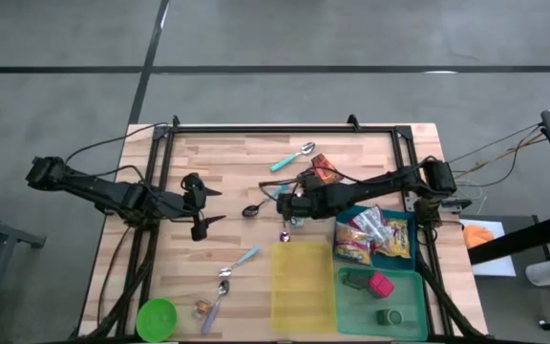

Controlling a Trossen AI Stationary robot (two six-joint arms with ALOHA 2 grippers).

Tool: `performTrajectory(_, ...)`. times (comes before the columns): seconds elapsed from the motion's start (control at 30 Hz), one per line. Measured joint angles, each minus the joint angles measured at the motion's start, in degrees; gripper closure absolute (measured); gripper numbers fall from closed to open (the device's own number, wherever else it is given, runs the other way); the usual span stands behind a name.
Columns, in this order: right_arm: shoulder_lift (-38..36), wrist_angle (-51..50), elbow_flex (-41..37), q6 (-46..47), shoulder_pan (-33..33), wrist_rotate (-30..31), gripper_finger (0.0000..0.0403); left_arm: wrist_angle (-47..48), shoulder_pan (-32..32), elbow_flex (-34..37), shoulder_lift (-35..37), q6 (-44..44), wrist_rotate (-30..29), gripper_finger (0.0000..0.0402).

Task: Pick & Place Food Item
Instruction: Put the white seasoning bottle into the green bin

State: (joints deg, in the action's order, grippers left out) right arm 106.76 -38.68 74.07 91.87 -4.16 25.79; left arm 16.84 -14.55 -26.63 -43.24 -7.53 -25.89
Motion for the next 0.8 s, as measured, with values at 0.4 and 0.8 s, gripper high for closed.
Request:
performTrajectory(0.4,-0.19,0.31,8.63,-41.17,-4.31,16.37,0.0184,0.00,-0.02,0.00,0.00,0.00,-0.02,0.0066)
performTrajectory(0.8,-0.17,-0.17,8.10,-39.08,-6.20,19.36,0.0231,0.01,-0.01,0.00,0.00,0.00,-0.01,0.0066)
